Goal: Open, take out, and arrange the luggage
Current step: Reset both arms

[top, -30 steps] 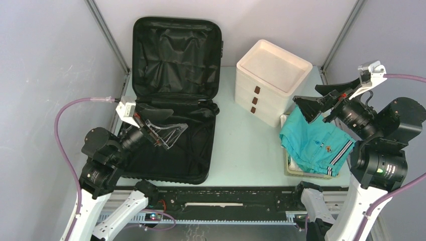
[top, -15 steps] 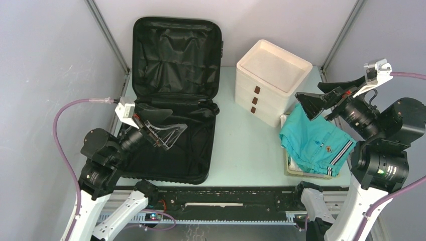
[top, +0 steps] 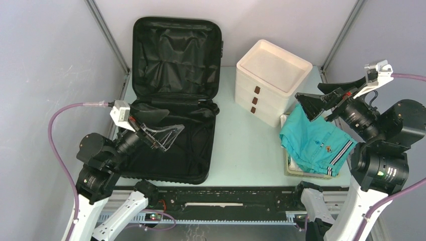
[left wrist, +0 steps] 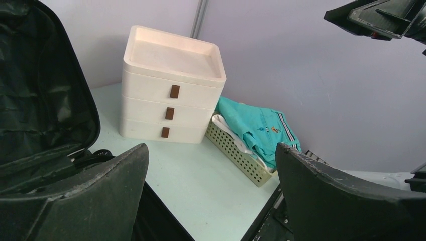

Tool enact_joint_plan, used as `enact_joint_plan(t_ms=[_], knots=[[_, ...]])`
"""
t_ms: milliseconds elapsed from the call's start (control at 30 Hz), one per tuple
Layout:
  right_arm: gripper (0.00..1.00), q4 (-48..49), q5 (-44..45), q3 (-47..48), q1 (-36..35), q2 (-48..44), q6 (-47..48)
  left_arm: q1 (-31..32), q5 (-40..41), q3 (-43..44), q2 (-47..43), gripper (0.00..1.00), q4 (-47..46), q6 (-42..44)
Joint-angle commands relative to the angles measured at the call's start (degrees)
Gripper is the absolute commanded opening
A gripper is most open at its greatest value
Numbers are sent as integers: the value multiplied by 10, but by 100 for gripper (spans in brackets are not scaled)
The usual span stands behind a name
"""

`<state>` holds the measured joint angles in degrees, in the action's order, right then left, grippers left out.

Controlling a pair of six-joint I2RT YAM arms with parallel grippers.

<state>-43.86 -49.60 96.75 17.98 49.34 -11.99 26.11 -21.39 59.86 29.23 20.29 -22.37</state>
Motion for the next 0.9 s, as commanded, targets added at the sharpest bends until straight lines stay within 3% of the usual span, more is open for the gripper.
enact_joint_plan(t_ms=[0,867], knots=[[100,11,4,6,3,-6,-8,-4,15,5,-9,100,-9,19],[100,32,53,-41,3,-20,-12,-4,59,-30,-20,100,-10,69]])
